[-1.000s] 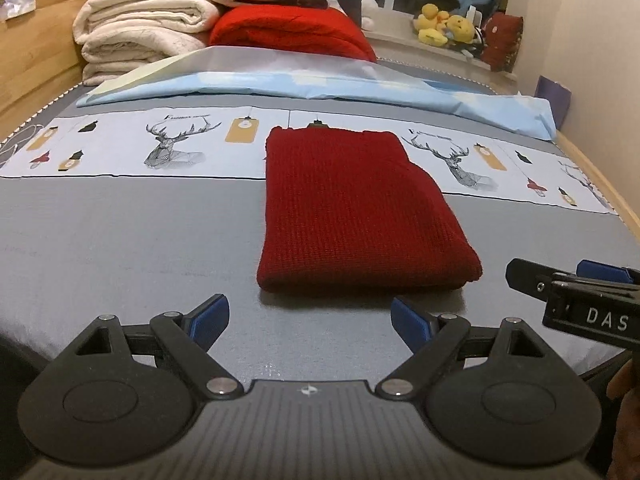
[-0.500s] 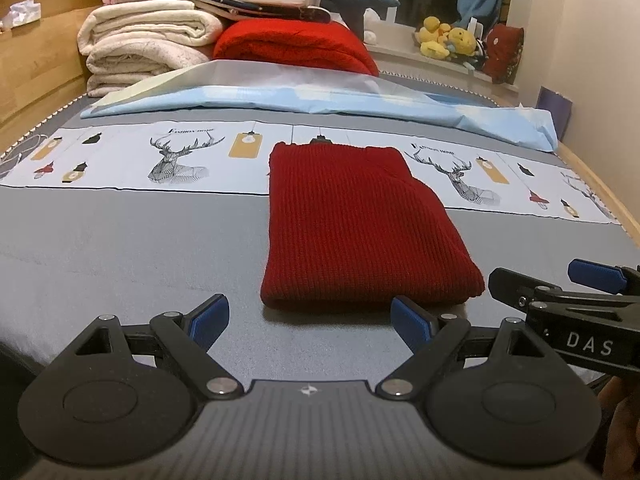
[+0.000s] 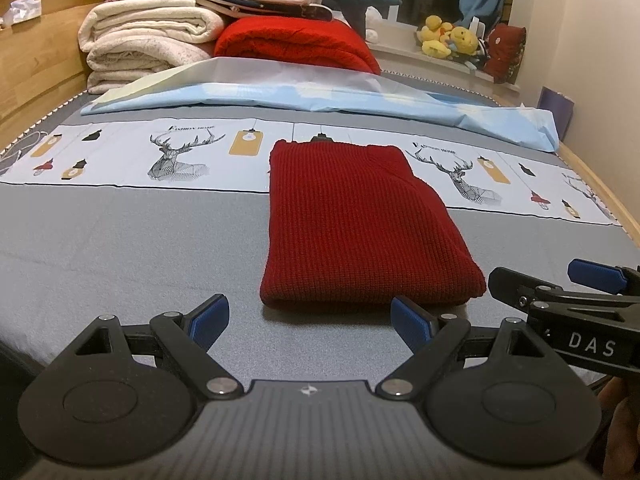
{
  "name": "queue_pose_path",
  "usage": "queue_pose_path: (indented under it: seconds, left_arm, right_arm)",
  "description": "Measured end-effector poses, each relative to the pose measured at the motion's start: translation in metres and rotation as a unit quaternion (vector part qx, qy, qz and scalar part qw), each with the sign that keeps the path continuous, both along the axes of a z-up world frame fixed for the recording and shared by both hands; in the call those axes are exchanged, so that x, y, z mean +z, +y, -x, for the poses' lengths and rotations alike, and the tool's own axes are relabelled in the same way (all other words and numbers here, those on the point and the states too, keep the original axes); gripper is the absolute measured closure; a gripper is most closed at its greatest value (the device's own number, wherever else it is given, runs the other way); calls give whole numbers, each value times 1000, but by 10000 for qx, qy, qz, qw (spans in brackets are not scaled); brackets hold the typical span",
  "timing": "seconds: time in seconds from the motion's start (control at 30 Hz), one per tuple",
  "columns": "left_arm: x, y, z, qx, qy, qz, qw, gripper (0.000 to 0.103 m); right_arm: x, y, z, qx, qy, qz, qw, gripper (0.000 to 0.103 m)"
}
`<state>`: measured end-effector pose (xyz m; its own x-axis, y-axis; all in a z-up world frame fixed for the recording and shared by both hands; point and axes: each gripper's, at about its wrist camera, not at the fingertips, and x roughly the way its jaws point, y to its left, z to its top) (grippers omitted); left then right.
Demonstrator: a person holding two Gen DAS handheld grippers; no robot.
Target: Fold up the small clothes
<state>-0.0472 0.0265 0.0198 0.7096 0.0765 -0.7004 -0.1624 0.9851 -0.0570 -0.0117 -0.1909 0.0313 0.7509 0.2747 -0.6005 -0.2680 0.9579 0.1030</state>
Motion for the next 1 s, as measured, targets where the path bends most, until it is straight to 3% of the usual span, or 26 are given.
queue_pose_path:
  seconds: [1.0]
  left_arm:
    - [0, 0, 0, -1, 9, 3, 10000, 12]
  right_arm:
    - [-2, 0, -1, 19, 25, -14, 10000, 9]
